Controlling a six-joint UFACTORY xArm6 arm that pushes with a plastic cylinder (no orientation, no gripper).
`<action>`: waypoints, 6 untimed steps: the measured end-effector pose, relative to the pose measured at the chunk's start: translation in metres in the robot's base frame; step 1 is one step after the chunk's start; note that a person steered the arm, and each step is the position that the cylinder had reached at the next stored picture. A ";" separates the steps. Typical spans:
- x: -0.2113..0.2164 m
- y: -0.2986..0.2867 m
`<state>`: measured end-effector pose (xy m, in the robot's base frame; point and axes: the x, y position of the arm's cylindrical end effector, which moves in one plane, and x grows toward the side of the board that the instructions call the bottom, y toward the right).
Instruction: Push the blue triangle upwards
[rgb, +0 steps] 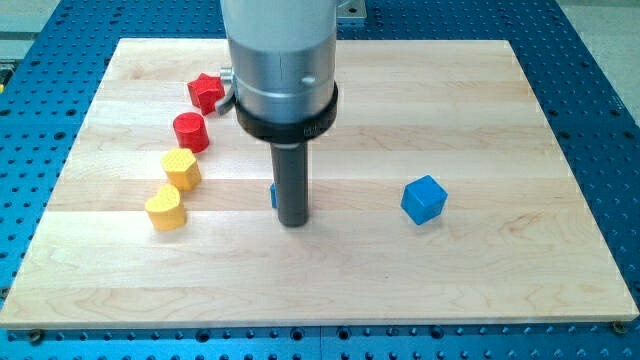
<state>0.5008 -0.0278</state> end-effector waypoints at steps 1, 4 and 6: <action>-0.025 -0.001; -0.055 0.004; -0.032 0.173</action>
